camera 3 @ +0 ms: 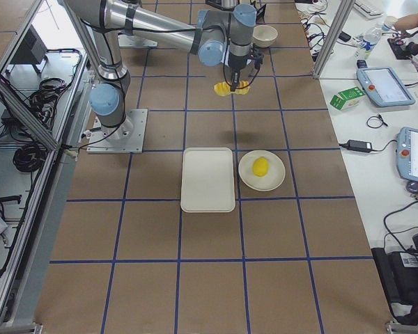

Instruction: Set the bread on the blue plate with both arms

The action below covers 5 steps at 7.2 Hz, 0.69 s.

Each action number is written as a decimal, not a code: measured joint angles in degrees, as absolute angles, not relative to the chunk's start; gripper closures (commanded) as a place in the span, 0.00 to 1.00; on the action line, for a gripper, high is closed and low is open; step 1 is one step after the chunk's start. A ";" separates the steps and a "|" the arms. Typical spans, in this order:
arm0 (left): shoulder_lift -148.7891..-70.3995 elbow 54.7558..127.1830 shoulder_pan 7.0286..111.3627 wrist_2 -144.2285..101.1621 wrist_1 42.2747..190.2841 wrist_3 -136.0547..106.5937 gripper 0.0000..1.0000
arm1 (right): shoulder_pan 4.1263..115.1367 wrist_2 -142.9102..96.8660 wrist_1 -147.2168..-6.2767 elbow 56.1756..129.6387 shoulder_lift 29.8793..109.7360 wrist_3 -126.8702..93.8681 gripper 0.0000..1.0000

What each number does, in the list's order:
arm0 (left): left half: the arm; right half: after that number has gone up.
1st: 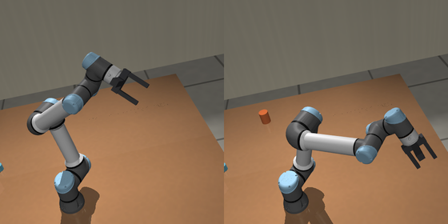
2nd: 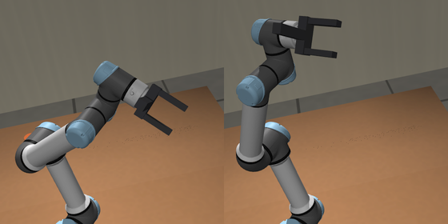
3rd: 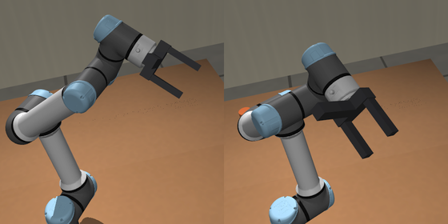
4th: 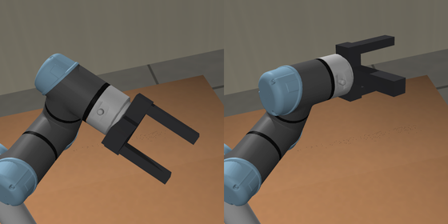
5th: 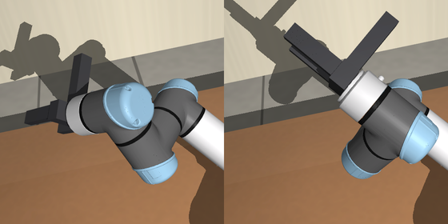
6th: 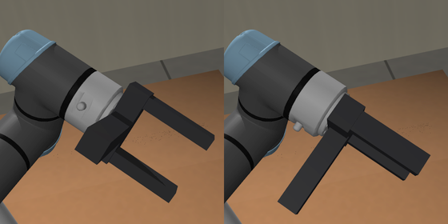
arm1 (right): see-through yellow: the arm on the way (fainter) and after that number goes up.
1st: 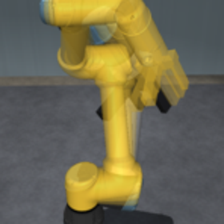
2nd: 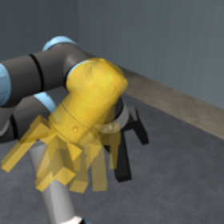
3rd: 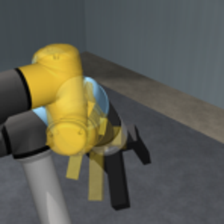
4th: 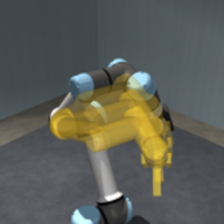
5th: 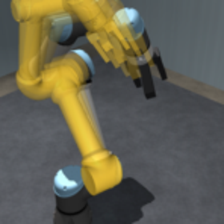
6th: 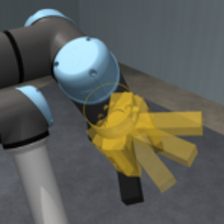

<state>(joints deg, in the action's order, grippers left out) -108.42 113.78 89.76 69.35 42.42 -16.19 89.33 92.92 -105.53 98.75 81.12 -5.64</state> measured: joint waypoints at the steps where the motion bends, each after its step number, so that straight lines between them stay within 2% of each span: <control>1: -110.33 114.50 91.58 68.65 37.59 -18.74 1.00 | 92.83 92.07 -105.85 97.55 79.74 -10.51 1.00; 2: -111.75 114.72 93.20 68.57 34.17 -21.67 1.00 | 95.91 91.26 -105.95 95.40 77.73 -14.10 1.00; 3: -112.83 114.84 94.15 68.67 32.46 -23.35 0.77 | 98.69 90.90 -105.98 92.91 75.19 -16.51 1.00; 4: -113.51 114.91 94.57 69.41 31.80 -23.93 0.01 | 101.05 90.77 -106.36 91.04 72.39 -17.94 1.00; 5: -113.78 114.87 94.69 71.38 31.57 -23.97 0.00 | 102.66 90.61 -106.95 90.04 70.28 -18.58 1.00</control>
<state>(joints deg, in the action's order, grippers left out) -113.78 114.87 94.69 71.38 31.57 -23.97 102.66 90.61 -106.95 90.04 70.28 -18.58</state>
